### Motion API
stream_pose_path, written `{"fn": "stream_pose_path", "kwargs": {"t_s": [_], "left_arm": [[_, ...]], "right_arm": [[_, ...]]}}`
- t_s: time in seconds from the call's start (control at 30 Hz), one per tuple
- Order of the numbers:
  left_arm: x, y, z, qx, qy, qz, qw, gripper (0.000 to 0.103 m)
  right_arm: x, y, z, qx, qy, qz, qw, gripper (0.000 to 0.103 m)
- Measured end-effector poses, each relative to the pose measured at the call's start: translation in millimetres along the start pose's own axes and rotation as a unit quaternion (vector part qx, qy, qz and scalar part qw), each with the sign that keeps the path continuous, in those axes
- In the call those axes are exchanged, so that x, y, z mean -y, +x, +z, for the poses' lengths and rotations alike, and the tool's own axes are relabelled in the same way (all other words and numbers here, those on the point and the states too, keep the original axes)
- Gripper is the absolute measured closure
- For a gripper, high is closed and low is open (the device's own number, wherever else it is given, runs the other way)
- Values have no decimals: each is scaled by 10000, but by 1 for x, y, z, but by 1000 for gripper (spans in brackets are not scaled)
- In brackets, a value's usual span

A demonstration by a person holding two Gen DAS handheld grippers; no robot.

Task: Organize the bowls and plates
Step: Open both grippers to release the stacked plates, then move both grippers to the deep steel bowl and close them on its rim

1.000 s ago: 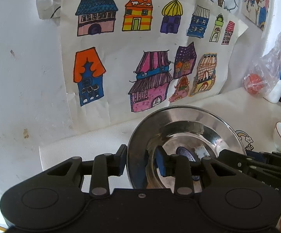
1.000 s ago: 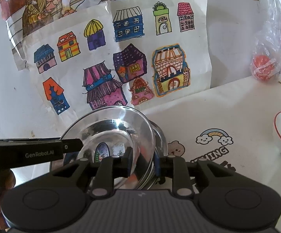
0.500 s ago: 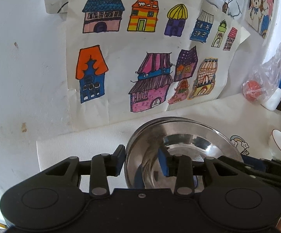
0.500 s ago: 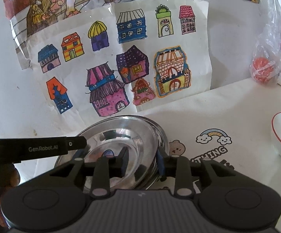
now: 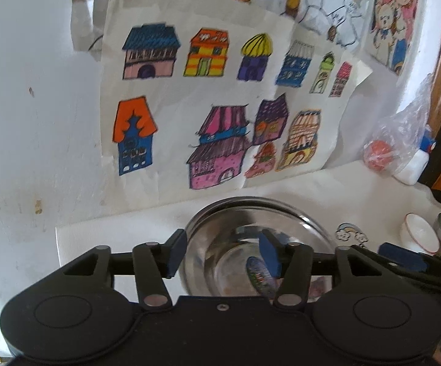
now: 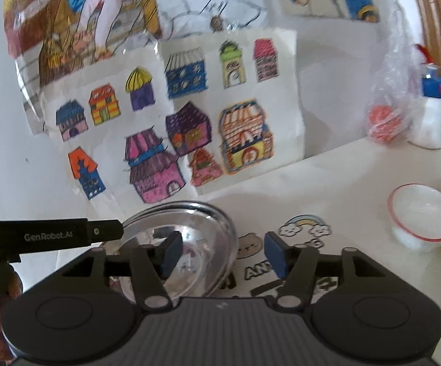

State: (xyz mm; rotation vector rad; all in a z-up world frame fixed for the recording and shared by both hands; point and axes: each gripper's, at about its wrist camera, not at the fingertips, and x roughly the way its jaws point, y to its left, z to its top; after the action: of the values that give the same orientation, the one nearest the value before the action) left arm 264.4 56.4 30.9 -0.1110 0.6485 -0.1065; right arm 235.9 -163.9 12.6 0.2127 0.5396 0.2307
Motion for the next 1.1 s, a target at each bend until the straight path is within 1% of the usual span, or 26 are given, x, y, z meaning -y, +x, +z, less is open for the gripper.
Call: {"fn": "stream_pose_path", "kwargs": {"t_s": [0.03,0.07,0.1,0.2,0.23,0.27,0.33,0.5,0.57,0.63,0.77,0.83,1.0,1.1], "left_arm": [[2,-3,0,31,14,-21,10000,43],[5,-6,0,62,30,-37,10000,40],[9,-9,0,102,45,-52,9999,35],[20,-17,0,214,101,-138,9996,30],[24,-19,0,240,119,-176,9995,25],[29,-21,0,283,135,-219,9993,23],[40,-26,-1,364,175,-306,9987,18],[74,-35,-6,446,320,-618,9966,11],[91,-38,-9,462,427,-739,9953,9],[109,-39,-13,463,539,-837,9940,4],[147,-35,-25,283,804,-1057,9907,4],[166,-34,-31,235,937,-1114,9891,2],[214,-27,-40,128,1258,-1180,9849,1],[237,-21,-41,113,1453,-1207,9819,1]], "right_arm": [[2,-6,0,61,27,-22,10000,30],[5,-11,0,117,49,-49,9999,29],[7,-17,0,176,75,-83,9998,26],[16,-37,-1,369,173,-170,9990,17],[18,-43,-1,421,193,-195,9987,14],[21,-50,-2,473,211,-225,9984,13],[27,-64,-5,594,264,-288,9975,7],[46,-102,-14,865,361,-459,9945,1],[55,-116,-17,943,403,-550,9932,0],[66,-130,-22,1021,472,-678,9913,0],[97,-156,-33,1189,828,-909,9853,0],[114,-167,-39,1255,997,-985,9821,0],[160,-189,-52,1418,1345,-1288,9722,0],[188,-196,-57,1406,1627,-1406,9664,0]]}}
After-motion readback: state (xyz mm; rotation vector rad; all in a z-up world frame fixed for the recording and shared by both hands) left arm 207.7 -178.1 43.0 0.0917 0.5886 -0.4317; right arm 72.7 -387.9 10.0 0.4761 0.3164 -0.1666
